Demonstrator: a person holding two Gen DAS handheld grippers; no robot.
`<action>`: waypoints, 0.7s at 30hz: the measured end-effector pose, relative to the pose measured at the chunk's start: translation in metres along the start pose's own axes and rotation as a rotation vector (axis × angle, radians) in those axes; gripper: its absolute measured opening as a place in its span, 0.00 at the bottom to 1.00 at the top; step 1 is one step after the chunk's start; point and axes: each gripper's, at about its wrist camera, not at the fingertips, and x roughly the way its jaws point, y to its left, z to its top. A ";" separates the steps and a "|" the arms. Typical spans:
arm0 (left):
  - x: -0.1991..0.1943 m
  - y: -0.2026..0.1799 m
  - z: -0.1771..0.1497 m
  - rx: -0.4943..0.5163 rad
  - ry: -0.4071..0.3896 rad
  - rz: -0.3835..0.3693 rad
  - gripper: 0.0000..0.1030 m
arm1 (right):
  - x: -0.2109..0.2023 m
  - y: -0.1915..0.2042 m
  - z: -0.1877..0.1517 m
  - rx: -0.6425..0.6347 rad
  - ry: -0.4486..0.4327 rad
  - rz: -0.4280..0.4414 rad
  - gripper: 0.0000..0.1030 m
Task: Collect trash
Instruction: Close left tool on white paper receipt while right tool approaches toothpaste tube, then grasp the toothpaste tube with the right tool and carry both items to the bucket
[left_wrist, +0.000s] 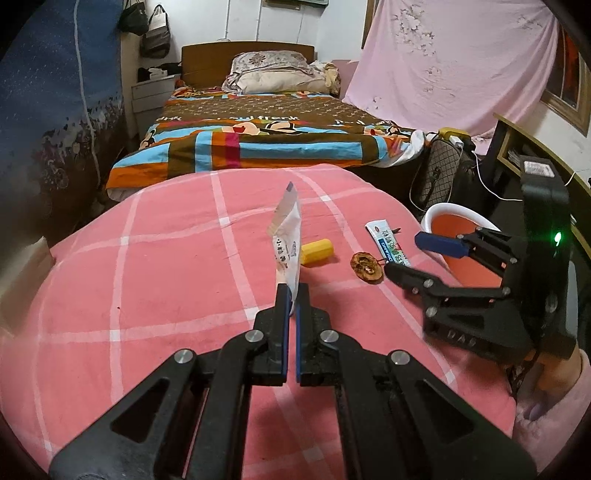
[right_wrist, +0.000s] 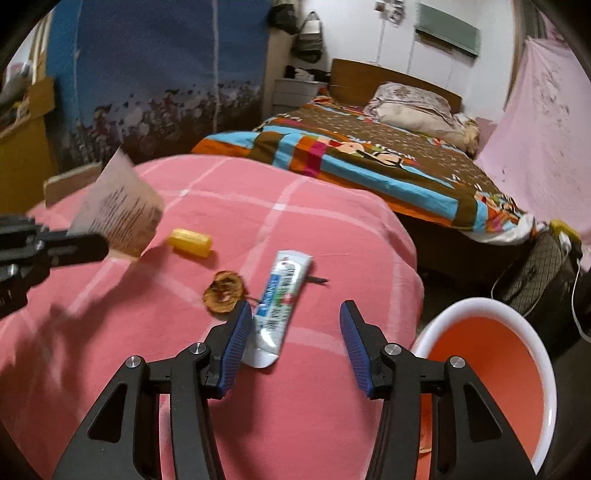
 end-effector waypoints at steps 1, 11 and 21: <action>0.000 0.000 0.000 0.002 0.000 0.001 0.00 | 0.002 0.003 -0.001 -0.011 0.007 -0.008 0.46; -0.001 0.000 -0.001 0.002 -0.002 0.007 0.00 | 0.002 -0.003 -0.003 0.039 0.012 -0.012 0.28; -0.007 0.000 -0.002 -0.011 -0.025 0.016 0.00 | -0.003 -0.011 -0.002 0.057 -0.028 0.015 0.20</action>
